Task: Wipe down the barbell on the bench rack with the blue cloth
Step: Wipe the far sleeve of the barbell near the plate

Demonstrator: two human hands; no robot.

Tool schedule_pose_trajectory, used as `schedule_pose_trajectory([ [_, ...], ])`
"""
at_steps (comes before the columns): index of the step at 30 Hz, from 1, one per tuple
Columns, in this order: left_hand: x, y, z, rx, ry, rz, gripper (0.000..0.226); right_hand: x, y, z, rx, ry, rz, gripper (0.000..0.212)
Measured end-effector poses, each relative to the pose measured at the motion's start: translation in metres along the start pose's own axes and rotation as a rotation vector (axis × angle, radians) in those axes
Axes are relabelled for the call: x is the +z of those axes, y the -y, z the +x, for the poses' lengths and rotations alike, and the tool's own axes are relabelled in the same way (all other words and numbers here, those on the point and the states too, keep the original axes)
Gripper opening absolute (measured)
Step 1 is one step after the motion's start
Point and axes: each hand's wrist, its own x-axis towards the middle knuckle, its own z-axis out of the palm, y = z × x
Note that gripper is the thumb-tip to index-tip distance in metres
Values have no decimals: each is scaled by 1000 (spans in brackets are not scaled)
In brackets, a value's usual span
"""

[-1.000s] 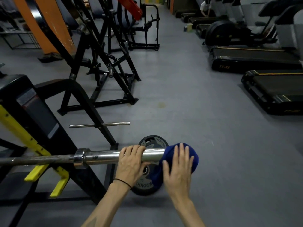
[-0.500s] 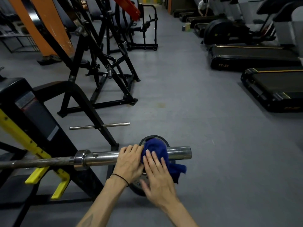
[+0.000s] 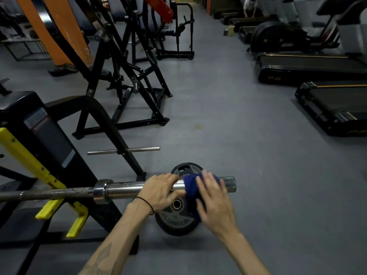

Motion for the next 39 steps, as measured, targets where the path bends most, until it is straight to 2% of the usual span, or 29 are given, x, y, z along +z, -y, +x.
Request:
schedule_pose_trajectory([
  [2,-1,1,1,10,1,29,72,-5,-14,-7,191,-69,17,66],
  [4,5,1,-2,32,-99,71,64,1,10,-8,363,-109,69,66],
  [6,14,1,-6,53,-220,120,59,8,43,-6,353,-79,137,69],
  [8,19,0,-8,81,-301,149,60,9,49,-9,160,15,128,70],
  [10,21,-1,-12,89,-345,148,63,5,23,-12,49,24,61,64],
  [13,25,7,-26,-7,-378,128,69,-3,-7,-19,215,-50,65,59],
  [17,31,20,-47,-169,-421,151,77,2,43,-5,481,-104,239,72],
  [18,32,20,-49,-191,-430,152,77,4,57,-2,454,-84,265,75],
  [20,35,19,-51,-213,-452,140,76,5,58,-5,241,-4,203,76],
  [22,36,18,-50,-216,-476,129,74,1,23,-11,74,25,84,69],
  [23,36,18,-50,-210,-488,128,73,-2,3,-14,81,7,58,66],
  [25,36,19,-49,-201,-497,132,71,-8,-18,-22,304,-53,110,63],
  [27,37,20,-49,-212,-493,136,70,-2,-3,-22,569,-113,205,67],
  [29,39,19,-49,-215,-487,128,70,4,19,-18,691,-130,278,73],
  [31,40,20,-48,-213,-501,124,69,7,20,-19,639,-107,292,76],
  [35,41,21,-48,-208,-539,126,67,5,7,-29,490,-66,118,73],
  [39,42,20,-47,-203,-537,116,66,8,29,-21,394,-72,49,72],
])
